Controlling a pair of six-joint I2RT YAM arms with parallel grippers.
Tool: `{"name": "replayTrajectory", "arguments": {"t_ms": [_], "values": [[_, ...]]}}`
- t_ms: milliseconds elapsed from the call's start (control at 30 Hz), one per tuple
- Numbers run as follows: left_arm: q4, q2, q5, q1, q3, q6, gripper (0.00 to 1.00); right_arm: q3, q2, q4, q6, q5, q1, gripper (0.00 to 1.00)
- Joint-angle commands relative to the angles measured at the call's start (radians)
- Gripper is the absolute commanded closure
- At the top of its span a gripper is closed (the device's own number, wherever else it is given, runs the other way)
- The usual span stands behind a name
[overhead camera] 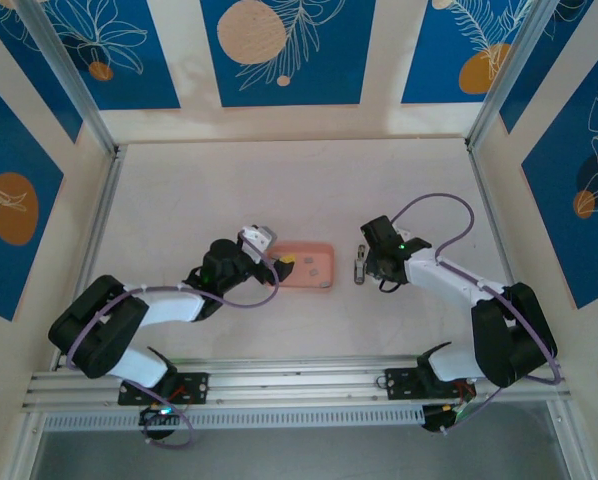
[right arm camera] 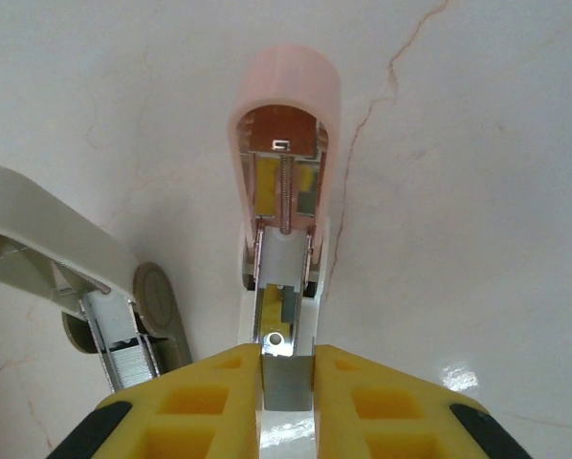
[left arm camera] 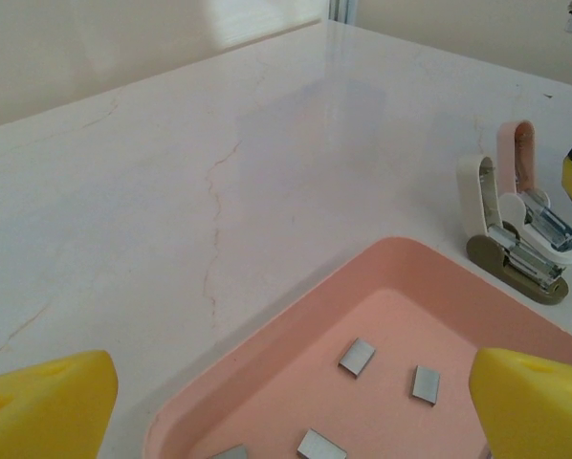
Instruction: Load the staples into the stapler
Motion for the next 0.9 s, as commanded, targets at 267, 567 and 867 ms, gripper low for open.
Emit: {"name": "replayTrajectory", "arguments": {"t_ms": [267, 567, 867], "values": [[0.014, 0.027, 0.016, -0.010, 0.011, 0.001, 0.05, -0.028, 0.015, 0.065, 0.001, -0.063, -0.026, 0.80], [0.012, 0.030, 0.017, -0.007, 0.015, 0.004, 0.05, -0.017, 0.049, 0.071, -0.001, -0.064, -0.034, 0.80], [0.012, 0.035, 0.019, -0.008, 0.016, 0.004, 0.05, -0.019, 0.064, 0.064, 0.002, -0.064, -0.037, 0.80]]}}
